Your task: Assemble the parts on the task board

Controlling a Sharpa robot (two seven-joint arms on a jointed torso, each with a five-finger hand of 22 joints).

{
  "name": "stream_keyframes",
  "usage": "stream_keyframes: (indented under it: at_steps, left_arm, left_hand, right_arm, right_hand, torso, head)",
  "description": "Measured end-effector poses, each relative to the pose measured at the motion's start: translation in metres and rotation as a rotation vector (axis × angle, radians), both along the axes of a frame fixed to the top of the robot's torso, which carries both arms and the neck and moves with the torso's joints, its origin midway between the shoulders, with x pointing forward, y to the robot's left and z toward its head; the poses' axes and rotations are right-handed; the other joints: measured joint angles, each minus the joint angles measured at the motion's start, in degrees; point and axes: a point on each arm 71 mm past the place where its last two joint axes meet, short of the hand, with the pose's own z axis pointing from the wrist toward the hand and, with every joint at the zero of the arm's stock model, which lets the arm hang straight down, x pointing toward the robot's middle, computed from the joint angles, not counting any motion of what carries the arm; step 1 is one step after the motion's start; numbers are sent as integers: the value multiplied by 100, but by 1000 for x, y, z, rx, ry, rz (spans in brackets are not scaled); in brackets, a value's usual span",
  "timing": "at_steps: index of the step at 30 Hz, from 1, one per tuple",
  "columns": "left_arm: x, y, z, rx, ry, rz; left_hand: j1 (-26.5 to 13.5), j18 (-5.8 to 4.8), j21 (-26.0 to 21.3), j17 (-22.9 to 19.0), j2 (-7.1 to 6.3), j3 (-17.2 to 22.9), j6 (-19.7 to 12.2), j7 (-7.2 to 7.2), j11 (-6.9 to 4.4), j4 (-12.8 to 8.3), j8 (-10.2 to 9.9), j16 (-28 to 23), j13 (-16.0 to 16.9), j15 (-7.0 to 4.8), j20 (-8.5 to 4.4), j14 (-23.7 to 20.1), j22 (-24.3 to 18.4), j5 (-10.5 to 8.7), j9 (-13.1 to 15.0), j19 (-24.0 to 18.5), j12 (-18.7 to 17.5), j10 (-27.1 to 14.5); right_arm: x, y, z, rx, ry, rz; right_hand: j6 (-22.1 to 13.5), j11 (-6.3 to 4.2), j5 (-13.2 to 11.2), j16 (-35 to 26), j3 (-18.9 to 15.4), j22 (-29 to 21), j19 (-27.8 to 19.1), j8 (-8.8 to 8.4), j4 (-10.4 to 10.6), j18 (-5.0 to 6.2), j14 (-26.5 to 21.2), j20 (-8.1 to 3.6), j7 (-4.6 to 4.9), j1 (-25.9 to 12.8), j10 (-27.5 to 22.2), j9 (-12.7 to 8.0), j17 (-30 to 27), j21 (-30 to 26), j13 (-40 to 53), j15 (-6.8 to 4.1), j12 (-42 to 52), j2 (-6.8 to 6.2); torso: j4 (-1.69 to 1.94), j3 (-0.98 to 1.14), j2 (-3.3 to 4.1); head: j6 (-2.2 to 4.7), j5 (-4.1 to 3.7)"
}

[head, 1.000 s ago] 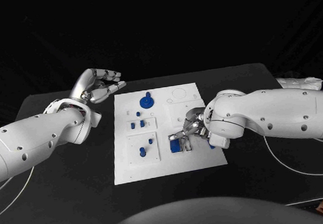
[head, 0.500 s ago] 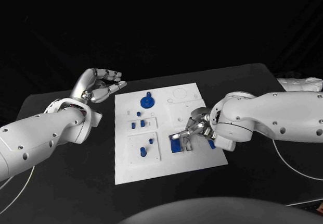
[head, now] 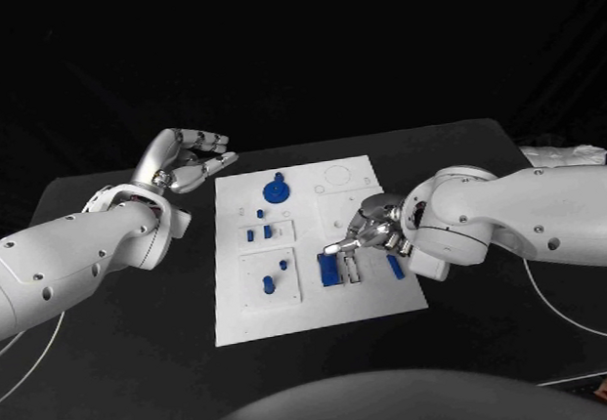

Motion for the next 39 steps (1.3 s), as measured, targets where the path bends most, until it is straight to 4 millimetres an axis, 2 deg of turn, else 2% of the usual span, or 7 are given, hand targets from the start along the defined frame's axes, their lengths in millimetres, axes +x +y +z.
stream_keyframes:
  at_steps: [3,9,12,18,23,28,39]
  left_arm:
    - [0,0,0,0,0,0]
    - [0,0,0,0,1,0]
    - [0,0,0,0,1,0]
    - [0,0,0,1,2,0]
    - [0,0,0,1,2,0]
    - [0,1,0,1,2,0]
    - [0,0,0,1,2,-1]
  left_hand:
    - [15,0,0,0,15,0,0,0,0,0,0,0,0,0,0,0,0,0,0,0,0,0]
    - [21,0,0,0,21,0,0,0,0,0,0,0,0,0,0,0,5,0,0,0,0,0]
    - [21,0,0,-1,21,0,0,0,0,0,0,0,0,0,0,0,5,0,0,0,0,0]
    - [21,0,0,-1,21,0,0,0,0,0,0,0,0,0,0,0,4,0,0,0,0,0]
    - [21,0,0,-1,21,0,0,0,0,0,0,0,0,0,0,0,4,0,0,0,0,0]
    - [21,0,0,-1,21,0,0,0,0,0,0,0,0,0,0,0,4,0,0,0,0,0]
    - [21,0,0,-1,21,0,0,0,0,0,0,0,0,0,0,0,3,0,0,0,0,0]
  right_arm:
    - [-2,0,-2,-12,21,22]
    - [-4,1,-6,-37,60,55]
    - [-5,4,-9,-49,73,71]
    - [-6,10,-13,-65,88,103]
    - [-6,13,-16,-75,94,117]
    - [-4,16,-19,-82,99,127]
    - [0,19,-22,-97,100,135]
  right_hand:
    - [-42,-21,0,0,-1,0,1,152,-1,0,-21,-14,-20,11,20,196,0,0,0,-21,0,11]
    - [-71,-40,0,0,-1,0,1,196,-1,0,-1,-13,-32,53,0,308,0,0,1,-41,0,53]
    - [-90,-40,0,0,11,0,1,196,-13,0,-1,-13,-13,97,0,339,0,0,6,-41,1,97]
    - [-110,-40,0,0,16,-1,1,217,-18,0,-1,-13,-33,112,0,365,0,0,7,-41,1,112]
    - [-110,-39,0,0,32,-1,2,234,-34,0,-1,-55,-33,138,0,395,0,0,18,-41,2,138]
    - [-110,-50,0,0,48,-1,2,243,-50,0,-21,-55,-33,147,10,425,-1,0,12,-61,16,147]
    - [-110,-79,0,0,161,-1,2,305,-163,0,0,-54,-33,294,-1,533,4,0,28,-82,43,293]
  torso:
    - [2,1,2]
    - [1,1,3]
    - [-1,2,2]
    - [2,5,-1]
    - [5,5,1]
    - [2,-2,1]
    - [5,1,3]
  head:
    - [0,-4]
    - [0,-4]
    - [0,-4]
    - [0,-13]
    - [0,-3]
    - [0,-4]
    - [0,-7]
